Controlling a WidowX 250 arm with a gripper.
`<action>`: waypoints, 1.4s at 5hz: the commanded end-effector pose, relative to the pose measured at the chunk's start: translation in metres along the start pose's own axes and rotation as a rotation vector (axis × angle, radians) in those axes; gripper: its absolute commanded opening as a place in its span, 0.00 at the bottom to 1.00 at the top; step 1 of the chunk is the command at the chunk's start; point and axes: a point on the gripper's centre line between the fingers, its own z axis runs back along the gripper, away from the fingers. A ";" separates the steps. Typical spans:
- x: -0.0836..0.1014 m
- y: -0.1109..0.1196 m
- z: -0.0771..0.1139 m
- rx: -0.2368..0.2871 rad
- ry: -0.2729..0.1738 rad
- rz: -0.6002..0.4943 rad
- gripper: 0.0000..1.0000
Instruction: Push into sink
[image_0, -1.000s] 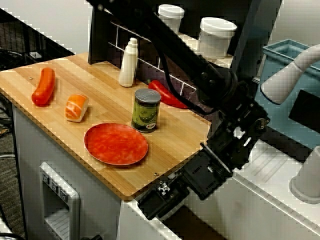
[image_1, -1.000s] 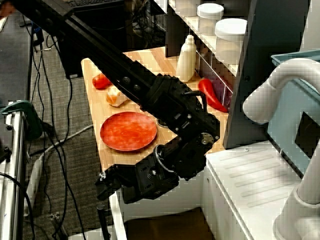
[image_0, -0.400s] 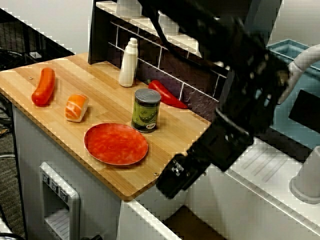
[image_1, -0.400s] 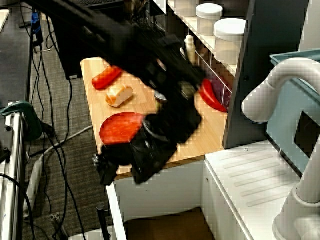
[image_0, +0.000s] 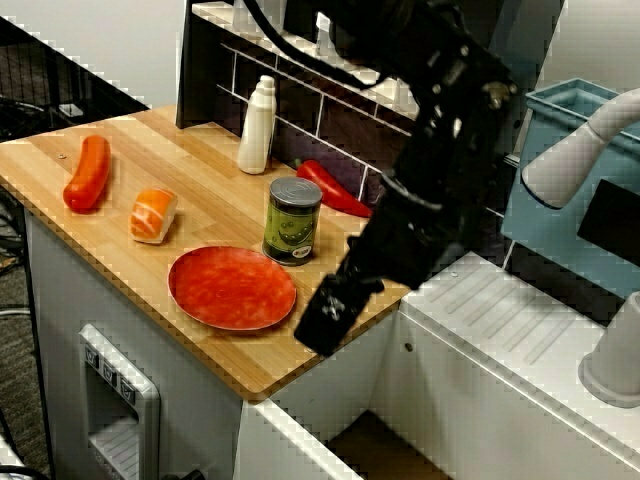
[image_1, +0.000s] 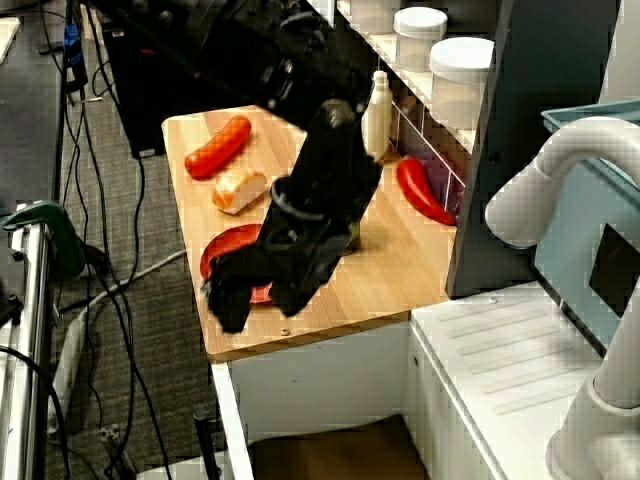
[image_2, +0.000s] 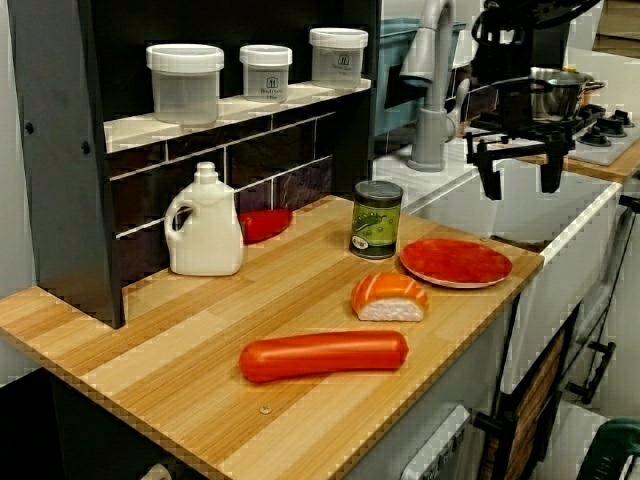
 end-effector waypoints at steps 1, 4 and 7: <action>-0.042 -0.001 0.032 0.134 -0.110 -0.038 1.00; -0.089 0.018 0.027 0.122 -0.180 -0.081 1.00; -0.118 0.048 0.007 0.121 -0.176 -0.139 1.00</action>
